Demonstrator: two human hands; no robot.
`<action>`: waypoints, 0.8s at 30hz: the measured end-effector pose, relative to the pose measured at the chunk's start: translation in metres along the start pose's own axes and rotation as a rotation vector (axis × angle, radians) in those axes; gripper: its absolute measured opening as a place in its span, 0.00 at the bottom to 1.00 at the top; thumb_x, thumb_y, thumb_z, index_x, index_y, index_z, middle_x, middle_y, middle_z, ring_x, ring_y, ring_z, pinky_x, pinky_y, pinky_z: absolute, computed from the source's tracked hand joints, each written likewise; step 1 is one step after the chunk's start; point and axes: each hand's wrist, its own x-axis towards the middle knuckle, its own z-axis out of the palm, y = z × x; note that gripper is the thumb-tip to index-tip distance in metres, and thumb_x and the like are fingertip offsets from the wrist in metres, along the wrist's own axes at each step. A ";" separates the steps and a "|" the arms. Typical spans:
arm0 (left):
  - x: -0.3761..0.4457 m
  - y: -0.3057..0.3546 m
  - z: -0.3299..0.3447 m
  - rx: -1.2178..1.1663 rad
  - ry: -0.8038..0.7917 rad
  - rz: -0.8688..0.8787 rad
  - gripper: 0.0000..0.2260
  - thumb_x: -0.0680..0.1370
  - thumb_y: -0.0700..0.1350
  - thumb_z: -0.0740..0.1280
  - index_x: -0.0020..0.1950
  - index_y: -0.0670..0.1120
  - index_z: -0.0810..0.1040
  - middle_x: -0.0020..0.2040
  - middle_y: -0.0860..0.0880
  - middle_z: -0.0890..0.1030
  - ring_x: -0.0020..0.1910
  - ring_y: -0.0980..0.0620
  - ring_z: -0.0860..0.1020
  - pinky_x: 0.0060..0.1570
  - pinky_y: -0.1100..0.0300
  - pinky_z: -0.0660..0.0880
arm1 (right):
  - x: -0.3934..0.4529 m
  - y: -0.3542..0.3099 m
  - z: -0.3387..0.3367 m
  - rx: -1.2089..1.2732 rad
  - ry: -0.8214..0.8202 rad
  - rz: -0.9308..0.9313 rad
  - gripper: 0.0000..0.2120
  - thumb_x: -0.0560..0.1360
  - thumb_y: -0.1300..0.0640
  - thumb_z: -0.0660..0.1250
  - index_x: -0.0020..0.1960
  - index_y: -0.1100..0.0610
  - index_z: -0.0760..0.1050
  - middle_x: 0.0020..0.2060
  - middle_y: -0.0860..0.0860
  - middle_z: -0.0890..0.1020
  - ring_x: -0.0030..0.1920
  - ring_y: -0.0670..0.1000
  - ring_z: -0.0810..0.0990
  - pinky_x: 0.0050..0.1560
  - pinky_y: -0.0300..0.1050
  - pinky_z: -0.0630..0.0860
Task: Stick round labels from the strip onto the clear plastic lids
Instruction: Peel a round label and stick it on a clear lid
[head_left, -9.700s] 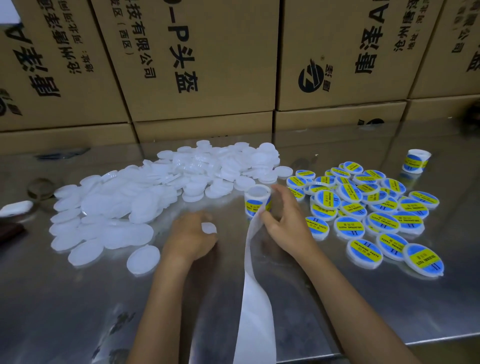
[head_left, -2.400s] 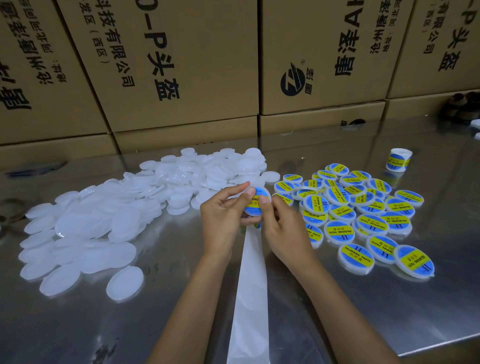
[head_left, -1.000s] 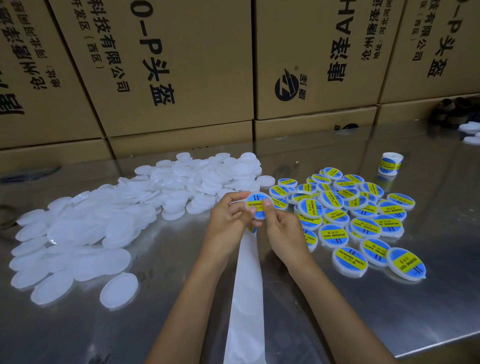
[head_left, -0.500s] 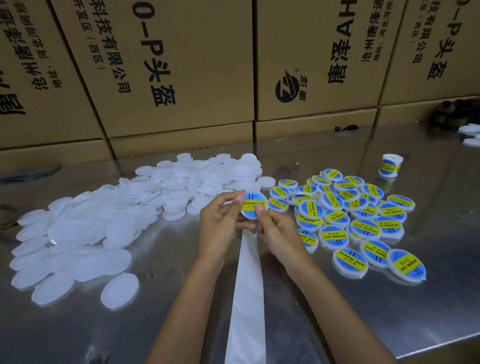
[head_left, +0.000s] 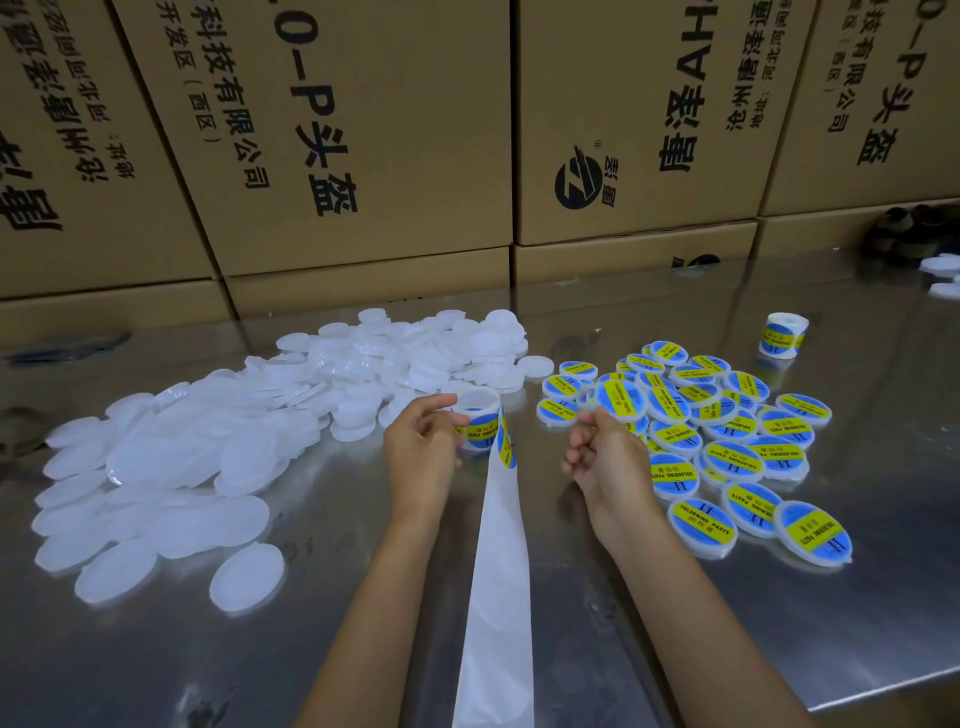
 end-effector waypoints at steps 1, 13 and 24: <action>0.001 -0.002 -0.001 0.012 0.011 -0.019 0.14 0.77 0.30 0.60 0.48 0.46 0.81 0.41 0.46 0.83 0.28 0.61 0.78 0.27 0.66 0.73 | 0.000 -0.001 0.000 0.021 -0.002 0.002 0.09 0.83 0.58 0.58 0.47 0.59 0.72 0.26 0.51 0.72 0.23 0.46 0.69 0.25 0.39 0.68; 0.006 -0.015 0.000 0.088 -0.063 -0.128 0.11 0.79 0.32 0.61 0.55 0.42 0.80 0.45 0.47 0.83 0.41 0.54 0.80 0.38 0.58 0.78 | -0.003 0.033 0.005 -0.754 -0.312 -0.387 0.11 0.79 0.60 0.65 0.61 0.52 0.72 0.57 0.45 0.79 0.57 0.43 0.77 0.60 0.43 0.74; 0.063 0.002 -0.037 0.712 0.172 0.196 0.18 0.78 0.34 0.63 0.68 0.42 0.77 0.67 0.40 0.75 0.68 0.40 0.71 0.64 0.50 0.70 | 0.003 0.041 0.007 -0.834 -0.341 -0.387 0.13 0.79 0.53 0.65 0.61 0.44 0.68 0.63 0.45 0.77 0.64 0.44 0.76 0.66 0.47 0.72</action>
